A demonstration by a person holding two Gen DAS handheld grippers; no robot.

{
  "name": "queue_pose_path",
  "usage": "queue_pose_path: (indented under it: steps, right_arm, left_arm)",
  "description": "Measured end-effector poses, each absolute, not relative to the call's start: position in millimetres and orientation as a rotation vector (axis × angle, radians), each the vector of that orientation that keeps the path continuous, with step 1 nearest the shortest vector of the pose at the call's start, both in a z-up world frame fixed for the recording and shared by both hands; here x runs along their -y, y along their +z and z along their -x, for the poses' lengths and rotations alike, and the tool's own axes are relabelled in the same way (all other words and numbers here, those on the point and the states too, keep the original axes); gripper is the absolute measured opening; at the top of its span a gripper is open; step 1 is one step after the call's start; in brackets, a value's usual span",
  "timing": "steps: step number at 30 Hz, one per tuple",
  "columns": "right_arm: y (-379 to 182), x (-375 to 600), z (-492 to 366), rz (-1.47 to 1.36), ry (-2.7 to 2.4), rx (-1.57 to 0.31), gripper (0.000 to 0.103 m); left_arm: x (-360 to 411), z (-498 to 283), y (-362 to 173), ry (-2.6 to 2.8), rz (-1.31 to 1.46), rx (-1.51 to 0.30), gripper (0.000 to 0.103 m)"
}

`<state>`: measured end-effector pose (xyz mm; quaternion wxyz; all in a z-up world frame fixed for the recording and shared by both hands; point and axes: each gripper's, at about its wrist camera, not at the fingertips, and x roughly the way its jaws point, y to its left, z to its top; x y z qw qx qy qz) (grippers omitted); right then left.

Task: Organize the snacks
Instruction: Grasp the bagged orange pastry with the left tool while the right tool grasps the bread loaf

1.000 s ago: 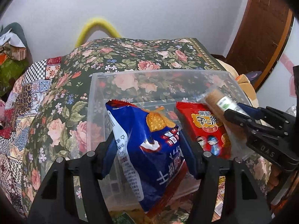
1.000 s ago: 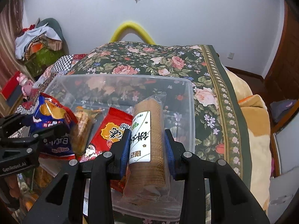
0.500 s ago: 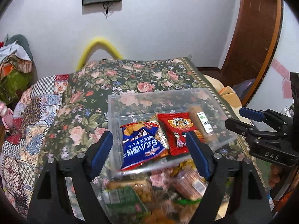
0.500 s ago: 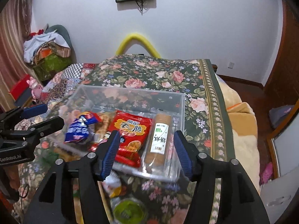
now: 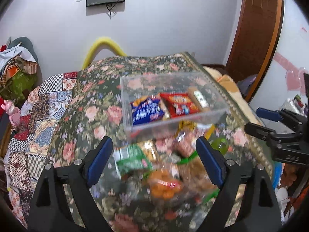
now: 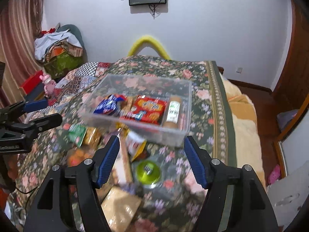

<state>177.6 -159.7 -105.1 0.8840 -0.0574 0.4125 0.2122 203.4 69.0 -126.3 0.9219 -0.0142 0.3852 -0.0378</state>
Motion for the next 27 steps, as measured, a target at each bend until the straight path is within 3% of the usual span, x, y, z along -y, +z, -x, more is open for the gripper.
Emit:
queue_pose_path:
  steps: [16, 27]
  right_arm:
    - [-166, 151, -130, 0.111, 0.500, -1.028, 0.069]
    - [-179, 152, -126, 0.123, 0.498, -1.037, 0.071]
  left_arm:
    - [-66, -196, -205, -0.027, 0.148, -0.938, 0.089]
    - [-76, -184, -233, -0.012, 0.134, -1.003, 0.089]
